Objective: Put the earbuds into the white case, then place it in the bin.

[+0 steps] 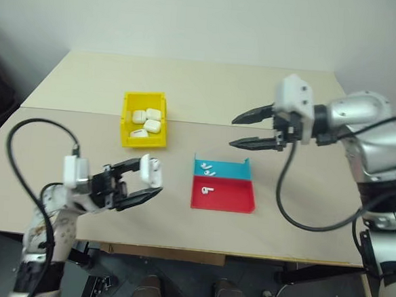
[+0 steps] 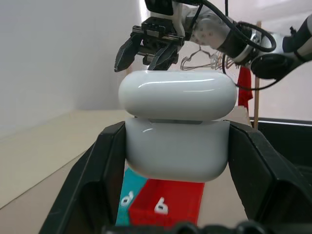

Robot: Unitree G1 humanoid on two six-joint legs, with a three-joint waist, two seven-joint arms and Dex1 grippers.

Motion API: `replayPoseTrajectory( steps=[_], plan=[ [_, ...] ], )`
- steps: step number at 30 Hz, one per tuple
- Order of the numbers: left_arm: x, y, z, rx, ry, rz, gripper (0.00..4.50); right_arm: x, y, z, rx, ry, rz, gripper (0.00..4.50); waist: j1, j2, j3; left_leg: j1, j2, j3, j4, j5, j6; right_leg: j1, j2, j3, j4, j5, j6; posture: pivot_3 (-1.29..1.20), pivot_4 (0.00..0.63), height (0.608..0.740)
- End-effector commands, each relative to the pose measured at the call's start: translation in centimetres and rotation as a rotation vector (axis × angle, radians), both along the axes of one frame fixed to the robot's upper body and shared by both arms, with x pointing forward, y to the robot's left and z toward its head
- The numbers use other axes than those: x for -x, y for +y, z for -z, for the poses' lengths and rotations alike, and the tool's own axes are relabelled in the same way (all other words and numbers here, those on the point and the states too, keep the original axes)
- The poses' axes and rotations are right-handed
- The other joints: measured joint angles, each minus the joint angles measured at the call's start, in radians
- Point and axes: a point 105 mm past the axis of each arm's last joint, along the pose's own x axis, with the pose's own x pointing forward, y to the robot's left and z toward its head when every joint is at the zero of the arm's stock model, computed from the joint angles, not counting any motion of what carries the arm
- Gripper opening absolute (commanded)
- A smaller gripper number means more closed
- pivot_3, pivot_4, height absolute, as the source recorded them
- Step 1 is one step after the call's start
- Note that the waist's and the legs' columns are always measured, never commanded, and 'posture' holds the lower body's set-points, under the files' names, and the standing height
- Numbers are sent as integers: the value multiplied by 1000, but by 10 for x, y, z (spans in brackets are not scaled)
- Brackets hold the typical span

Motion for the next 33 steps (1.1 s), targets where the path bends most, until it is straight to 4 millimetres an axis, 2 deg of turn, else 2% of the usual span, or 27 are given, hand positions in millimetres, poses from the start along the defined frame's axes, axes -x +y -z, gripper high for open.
replayPoseTrajectory(
  steps=[1,4,10,17,27,33],
  plan=[
    [14,6,-4,-39,-60,-24,2778,-15,7,9,160,-45,16,2775,0,0,0,0,0,0,0,0,0,-1,0,0,0,0,0,0,150,740],
    [21,4,4,-57,-58,-39,2778,-26,15,23,296,-108,-11,2775,2,0,1,0,0,0,-1,0,0,-1,0,0,0,0,0,0,150,740],
    [25,-8,10,-35,-50,-58,2778,-42,35,31,417,-126,-35,2775,0,1,1,0,0,0,-1,0,0,-1,-1,0,2,0,0,0,150,740],
    [29,-14,9,-11,-52,-66,2778,-50,59,50,539,-132,-80,2775,-2,1,1,1,0,0,-3,0,0,-1,-1,0,2,0,-1,0,150,740],
    [30,-17,9,-15,-51,-74,2778,-47,70,66,643,-97,-177,2775,-2,1,1,2,0,0,-4,0,-1,-1,-1,0,2,0,-1,0,150,740],
    [29,-18,10,-19,-49,-79,2778,-44,68,76,695,-170,-306,2775,-3,1,1,2,0,0,-4,0,-1,-1,0,0,2,0,-1,0,150,740]
  ],
)
